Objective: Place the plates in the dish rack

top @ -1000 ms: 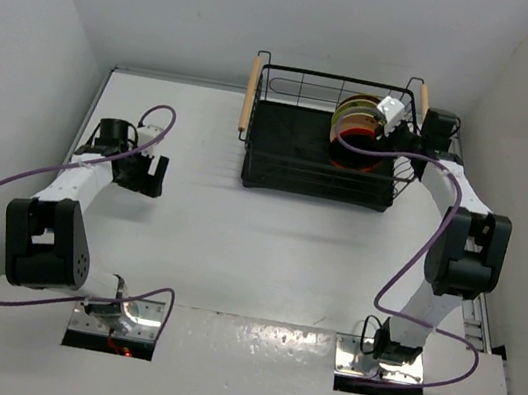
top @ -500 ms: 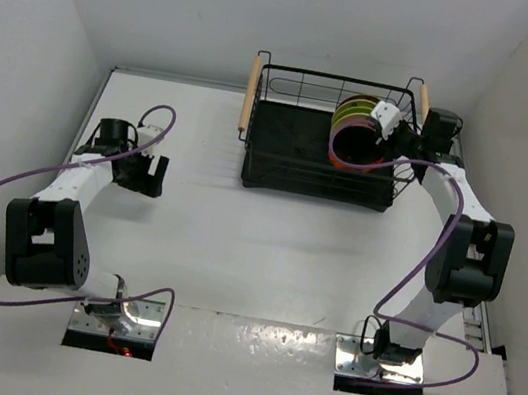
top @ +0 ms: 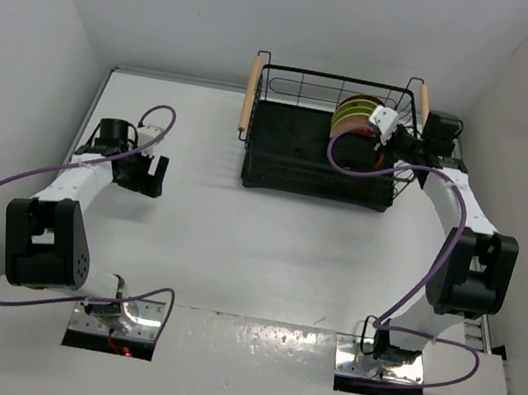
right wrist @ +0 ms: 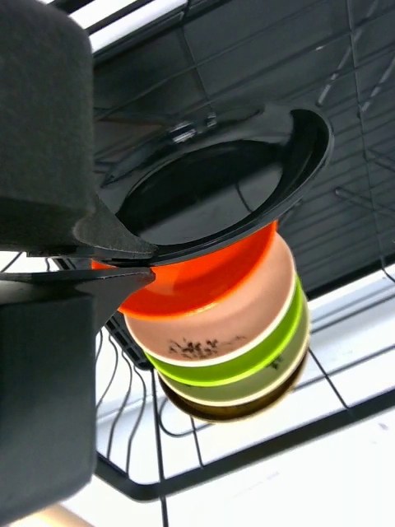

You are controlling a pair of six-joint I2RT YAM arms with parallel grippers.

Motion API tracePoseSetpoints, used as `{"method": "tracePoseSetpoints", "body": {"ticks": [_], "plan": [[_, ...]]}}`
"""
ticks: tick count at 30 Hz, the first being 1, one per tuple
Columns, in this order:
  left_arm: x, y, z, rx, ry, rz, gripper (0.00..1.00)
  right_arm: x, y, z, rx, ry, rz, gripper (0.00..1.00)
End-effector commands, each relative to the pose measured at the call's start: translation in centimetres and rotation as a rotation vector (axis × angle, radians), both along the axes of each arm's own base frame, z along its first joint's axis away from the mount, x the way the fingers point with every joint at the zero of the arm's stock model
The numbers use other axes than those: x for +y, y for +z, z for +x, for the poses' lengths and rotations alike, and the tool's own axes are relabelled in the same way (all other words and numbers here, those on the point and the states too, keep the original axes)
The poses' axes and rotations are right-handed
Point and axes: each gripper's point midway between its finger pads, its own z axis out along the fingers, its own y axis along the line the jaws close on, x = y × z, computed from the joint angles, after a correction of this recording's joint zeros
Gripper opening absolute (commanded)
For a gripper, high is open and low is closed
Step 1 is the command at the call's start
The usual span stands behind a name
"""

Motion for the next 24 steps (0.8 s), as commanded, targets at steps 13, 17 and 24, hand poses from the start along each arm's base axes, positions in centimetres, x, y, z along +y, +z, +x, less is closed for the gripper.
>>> {"method": "tracePoseSetpoints", "body": {"ticks": [13,17,24], "plan": [[0.1,0.7,0.5,-0.033,-0.002,0.004,0.9,-0.5,3.1,3.0,-0.212,-0.097,-0.01,0.0],[0.1,0.7,0.5,-0.033,-0.002,0.004,0.9,-0.1,3.4,3.0,-0.225,-0.083,-0.018,0.0],[0.2,0.7,0.5,-0.034,-0.01,0.009,0.9,0.3,1.3,2.0,-0.162,-0.04,-0.04,0.0]]}}
